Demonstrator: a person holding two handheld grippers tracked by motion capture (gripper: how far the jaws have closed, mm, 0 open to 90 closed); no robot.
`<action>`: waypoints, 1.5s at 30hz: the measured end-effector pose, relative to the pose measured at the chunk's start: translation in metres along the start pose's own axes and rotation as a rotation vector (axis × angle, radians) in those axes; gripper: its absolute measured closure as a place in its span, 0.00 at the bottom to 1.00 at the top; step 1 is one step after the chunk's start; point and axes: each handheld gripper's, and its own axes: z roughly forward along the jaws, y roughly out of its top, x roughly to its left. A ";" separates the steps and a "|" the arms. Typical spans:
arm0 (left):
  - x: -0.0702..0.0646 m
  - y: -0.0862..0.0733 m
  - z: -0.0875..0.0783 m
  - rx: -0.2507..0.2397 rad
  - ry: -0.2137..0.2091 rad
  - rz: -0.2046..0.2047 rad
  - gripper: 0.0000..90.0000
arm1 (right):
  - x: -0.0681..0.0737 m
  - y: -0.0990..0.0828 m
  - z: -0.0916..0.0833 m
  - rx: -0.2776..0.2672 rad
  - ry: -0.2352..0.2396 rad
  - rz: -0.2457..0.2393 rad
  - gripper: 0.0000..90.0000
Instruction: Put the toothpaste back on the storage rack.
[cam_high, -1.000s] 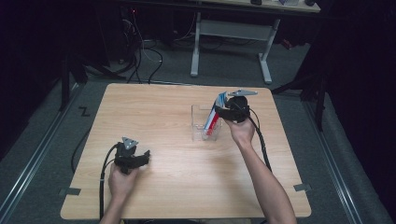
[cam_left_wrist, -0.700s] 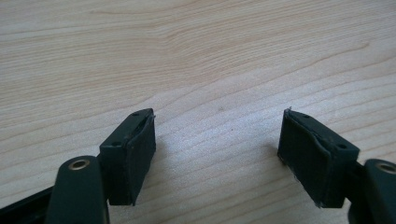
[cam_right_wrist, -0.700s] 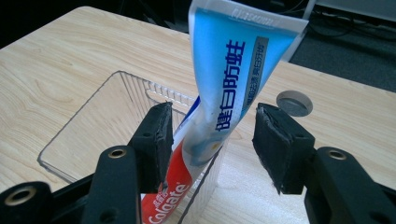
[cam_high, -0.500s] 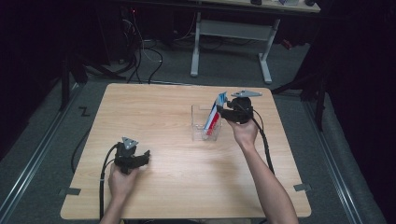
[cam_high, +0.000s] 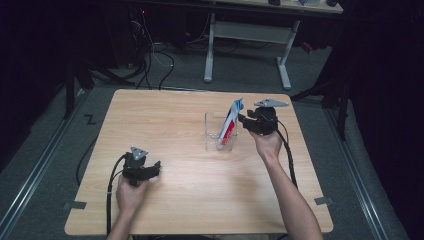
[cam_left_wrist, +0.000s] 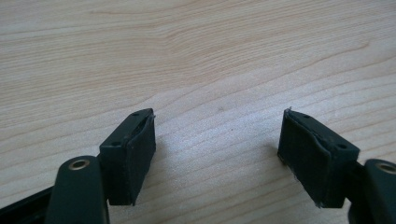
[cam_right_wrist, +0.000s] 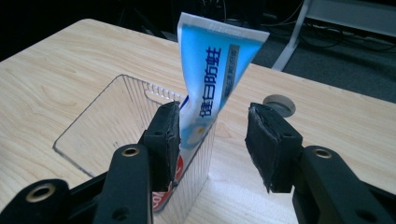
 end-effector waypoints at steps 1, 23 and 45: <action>0.000 0.000 0.000 0.000 0.000 0.000 0.31 | -0.001 -0.001 -0.002 -0.001 0.002 0.004 0.61; 0.000 0.000 0.000 0.000 0.001 -0.001 0.31 | 0.002 -0.015 -0.035 -0.029 0.014 -0.014 0.62; 0.000 0.000 0.000 0.000 0.001 -0.001 0.31 | -0.013 -0.042 -0.056 -0.044 0.022 0.057 0.62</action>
